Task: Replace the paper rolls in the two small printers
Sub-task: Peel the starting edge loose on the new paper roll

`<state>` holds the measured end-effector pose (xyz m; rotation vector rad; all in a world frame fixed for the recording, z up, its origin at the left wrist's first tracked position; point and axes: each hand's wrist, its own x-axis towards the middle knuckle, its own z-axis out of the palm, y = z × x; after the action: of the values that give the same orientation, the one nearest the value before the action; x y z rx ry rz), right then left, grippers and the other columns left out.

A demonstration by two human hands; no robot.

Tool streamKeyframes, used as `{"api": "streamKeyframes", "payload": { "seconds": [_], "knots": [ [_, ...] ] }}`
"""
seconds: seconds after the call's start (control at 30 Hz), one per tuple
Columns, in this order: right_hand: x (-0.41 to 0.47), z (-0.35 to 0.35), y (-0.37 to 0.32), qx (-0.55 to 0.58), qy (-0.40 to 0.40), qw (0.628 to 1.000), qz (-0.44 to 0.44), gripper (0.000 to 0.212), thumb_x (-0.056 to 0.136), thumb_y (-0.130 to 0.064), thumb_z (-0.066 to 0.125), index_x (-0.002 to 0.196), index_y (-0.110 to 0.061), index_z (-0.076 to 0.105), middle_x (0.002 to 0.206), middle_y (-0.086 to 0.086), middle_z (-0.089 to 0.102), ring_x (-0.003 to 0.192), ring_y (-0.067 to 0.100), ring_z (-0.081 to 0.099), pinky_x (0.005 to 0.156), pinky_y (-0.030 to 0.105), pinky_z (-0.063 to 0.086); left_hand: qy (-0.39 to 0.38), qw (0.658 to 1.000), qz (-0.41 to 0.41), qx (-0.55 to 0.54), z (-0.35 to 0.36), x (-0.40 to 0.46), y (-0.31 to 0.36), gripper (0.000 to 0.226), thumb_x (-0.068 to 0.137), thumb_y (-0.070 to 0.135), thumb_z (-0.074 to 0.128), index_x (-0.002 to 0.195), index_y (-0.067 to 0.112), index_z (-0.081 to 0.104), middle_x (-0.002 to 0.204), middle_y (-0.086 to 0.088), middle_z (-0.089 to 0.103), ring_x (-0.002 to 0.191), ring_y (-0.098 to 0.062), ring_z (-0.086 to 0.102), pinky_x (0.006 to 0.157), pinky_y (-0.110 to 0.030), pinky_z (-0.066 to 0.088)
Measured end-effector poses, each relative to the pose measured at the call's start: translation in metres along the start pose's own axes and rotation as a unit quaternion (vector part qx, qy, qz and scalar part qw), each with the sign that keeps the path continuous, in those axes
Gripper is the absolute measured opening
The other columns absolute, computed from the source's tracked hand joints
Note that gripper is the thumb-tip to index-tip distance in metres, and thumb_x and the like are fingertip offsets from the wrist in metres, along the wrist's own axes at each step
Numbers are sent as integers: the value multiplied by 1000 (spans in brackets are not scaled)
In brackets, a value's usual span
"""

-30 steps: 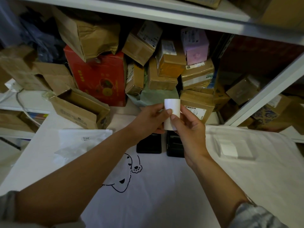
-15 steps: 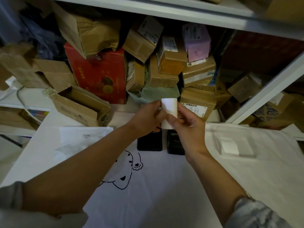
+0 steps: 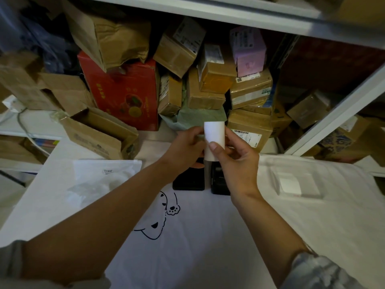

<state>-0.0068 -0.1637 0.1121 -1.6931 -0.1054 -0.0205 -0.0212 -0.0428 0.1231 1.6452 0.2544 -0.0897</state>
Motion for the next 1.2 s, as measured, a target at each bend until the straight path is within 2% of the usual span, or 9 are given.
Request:
{"api": "streamKeyframes", "payload": {
  "seconds": [0.1,0.3,0.4,0.53,0.63,0.8,0.97,1.1,1.2],
  "knots": [
    [2,-2,-2,36,9,999,8,52,82,-8,70,132,-16,55,121,2,64,94,-1,62,80,14,54,32,999,16,-39,0,-2,3,28,99,16,40,123,16,55,107,-4,68,94,-13,67,72,-26,56],
    [0,-1,-3,40,17,999,3,54,82,-11,70,132,-20,54,125,-2,61,103,5,60,82,14,53,90,993,74,-25,-3,0,6,15,90,18,61,99,8,55,80,4,66,69,-1,68,59,-19,57],
    [0,-2,-1,26,17,1000,-7,55,81,-12,71,133,-20,54,128,-5,60,109,8,59,88,19,53,88,993,66,-31,-3,-1,4,9,93,15,57,98,7,56,84,1,69,76,-4,70,65,-24,59],
    [-1,-1,-3,-24,2,999,-44,53,81,-12,72,131,-23,56,124,-11,59,110,4,56,83,7,49,112,992,61,-8,-4,1,1,7,93,13,54,98,12,59,93,-6,71,88,-13,70,69,-29,59],
    [-1,-3,-7,26,-58,998,-17,48,85,-10,67,130,-22,55,118,-9,64,107,5,61,87,18,53,99,992,78,-30,-4,0,3,27,96,7,46,119,17,57,106,-6,68,96,-15,67,76,-31,59],
    [3,-9,-6,235,-105,950,179,31,94,-15,53,124,-16,59,117,8,65,109,21,63,85,37,56,86,988,126,-19,-6,-3,7,33,94,8,53,126,12,58,112,-4,65,105,-14,64,88,-29,55],
    [0,-8,2,226,-100,954,172,25,90,-22,58,114,-22,65,110,2,69,106,17,64,97,40,51,73,990,116,15,-6,-3,11,36,85,9,66,121,8,62,105,-3,68,93,-8,65,82,-21,56],
    [-1,-8,5,171,-103,970,139,34,93,-23,55,126,-22,59,112,-3,70,104,12,66,95,36,52,104,991,88,0,-1,-2,9,36,82,8,69,118,5,64,99,-5,67,84,-7,63,69,-13,55],
    [-2,-9,5,131,-99,979,117,38,93,-25,55,131,-24,55,114,-8,68,107,9,63,97,37,51,114,990,73,-25,5,-4,7,31,84,5,66,115,3,65,98,-3,66,80,-2,62,71,-14,54]
  ]
}}
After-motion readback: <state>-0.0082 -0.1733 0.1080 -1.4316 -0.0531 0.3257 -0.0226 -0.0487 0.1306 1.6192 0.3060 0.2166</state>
